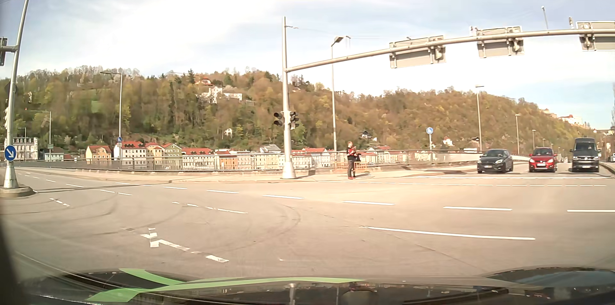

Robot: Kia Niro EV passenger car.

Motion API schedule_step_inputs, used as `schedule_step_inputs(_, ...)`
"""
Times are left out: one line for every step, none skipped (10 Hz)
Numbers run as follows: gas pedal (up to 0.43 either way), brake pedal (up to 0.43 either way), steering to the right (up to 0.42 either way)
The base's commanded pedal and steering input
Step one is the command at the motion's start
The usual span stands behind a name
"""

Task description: Follow the waypoints while adhering to traffic rules and regulations

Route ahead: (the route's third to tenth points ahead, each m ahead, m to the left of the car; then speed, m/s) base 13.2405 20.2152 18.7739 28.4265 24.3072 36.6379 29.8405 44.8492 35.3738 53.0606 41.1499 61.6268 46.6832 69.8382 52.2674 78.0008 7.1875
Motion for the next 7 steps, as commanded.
schedule_step_inputs(0.087, 0.0, -0.219)
schedule_step_inputs(0.087, 0.0, -0.221)
schedule_step_inputs(0.087, 0.0, -0.228)
schedule_step_inputs(0.087, 0.0, -0.237)
schedule_step_inputs(0.087, 0.0, -0.246)
schedule_step_inputs(0.087, 0.0, -0.247)
schedule_step_inputs(0.087, 0.0, -0.247)
